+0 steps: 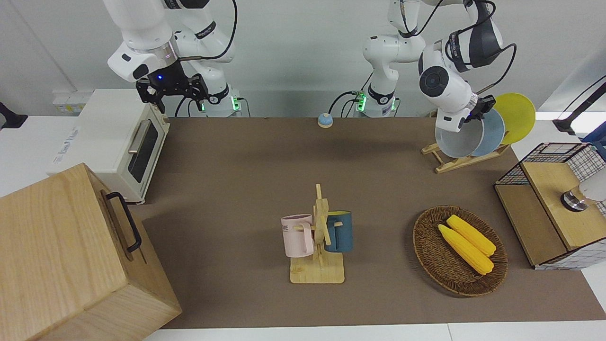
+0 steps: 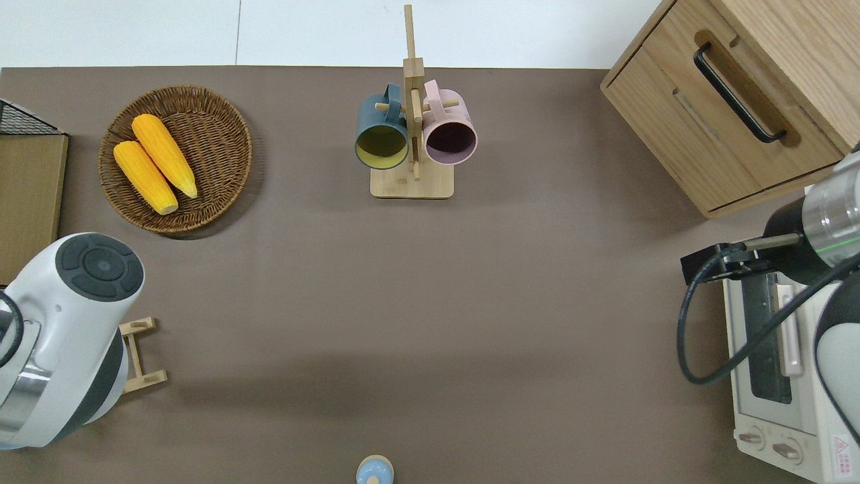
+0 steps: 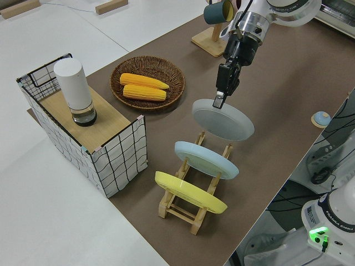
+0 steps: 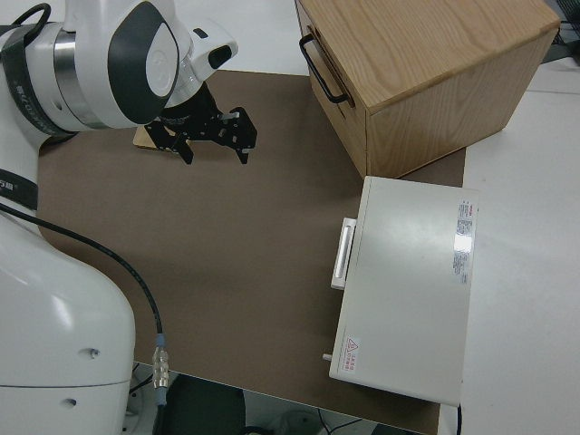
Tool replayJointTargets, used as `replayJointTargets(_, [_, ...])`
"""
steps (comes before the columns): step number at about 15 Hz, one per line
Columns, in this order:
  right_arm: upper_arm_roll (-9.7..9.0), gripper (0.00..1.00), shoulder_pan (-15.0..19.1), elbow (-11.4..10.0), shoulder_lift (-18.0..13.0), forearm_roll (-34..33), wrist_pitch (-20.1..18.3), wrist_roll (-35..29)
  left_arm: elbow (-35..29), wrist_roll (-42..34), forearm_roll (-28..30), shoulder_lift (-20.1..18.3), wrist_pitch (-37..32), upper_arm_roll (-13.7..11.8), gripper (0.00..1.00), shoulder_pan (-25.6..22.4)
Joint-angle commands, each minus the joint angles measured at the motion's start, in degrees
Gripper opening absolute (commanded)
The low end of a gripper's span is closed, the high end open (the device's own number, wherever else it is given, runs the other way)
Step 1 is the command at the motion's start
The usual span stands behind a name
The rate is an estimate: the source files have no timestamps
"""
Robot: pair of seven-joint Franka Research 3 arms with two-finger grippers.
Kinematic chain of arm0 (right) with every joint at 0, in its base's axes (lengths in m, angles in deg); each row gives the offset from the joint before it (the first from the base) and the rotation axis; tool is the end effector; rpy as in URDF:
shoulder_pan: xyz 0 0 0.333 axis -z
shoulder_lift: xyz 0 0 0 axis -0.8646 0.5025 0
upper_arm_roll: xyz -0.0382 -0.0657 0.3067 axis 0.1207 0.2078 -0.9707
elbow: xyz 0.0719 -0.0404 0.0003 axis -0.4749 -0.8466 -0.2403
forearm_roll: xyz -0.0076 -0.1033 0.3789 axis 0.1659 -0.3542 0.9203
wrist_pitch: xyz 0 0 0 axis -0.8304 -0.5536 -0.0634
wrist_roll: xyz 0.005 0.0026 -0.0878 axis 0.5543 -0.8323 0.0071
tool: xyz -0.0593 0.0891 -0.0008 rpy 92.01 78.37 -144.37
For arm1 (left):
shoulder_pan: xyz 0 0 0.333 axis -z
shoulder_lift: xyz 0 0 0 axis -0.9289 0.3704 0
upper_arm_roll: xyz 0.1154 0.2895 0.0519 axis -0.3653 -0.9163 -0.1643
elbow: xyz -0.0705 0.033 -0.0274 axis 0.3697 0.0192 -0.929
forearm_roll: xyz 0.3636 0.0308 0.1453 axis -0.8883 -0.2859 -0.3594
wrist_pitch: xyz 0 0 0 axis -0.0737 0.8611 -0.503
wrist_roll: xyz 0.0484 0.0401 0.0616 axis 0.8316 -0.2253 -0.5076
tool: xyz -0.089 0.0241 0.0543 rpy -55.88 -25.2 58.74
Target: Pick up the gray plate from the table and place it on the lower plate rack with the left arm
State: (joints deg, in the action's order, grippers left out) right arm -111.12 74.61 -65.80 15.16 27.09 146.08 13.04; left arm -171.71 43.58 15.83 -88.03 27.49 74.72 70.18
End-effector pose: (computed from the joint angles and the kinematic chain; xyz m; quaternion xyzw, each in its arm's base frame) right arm 0.5374 0.0622 0.6420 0.9975 0.0419 -0.0556 0.0132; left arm 0.4760 0.0274 0.4707 -0.8939 -0.0220 0.1187 0.4317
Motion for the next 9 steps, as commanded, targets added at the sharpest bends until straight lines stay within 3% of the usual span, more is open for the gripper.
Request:
replayJointTargets(1, [-1.15,0.983,1.4,0.4,-0.1,-0.4,-0.7,-0.7,-0.9,3.3,-1.5,1.9,0.3,-0.2,0.00,0.8])
replayJointTargets(9, [-1.24,0.983,1.4,0.3,-0.1,-0.4,-0.7,-0.7,-2.4,5.7,-1.5,3.4,0.6,-0.2,0.00,1.2])
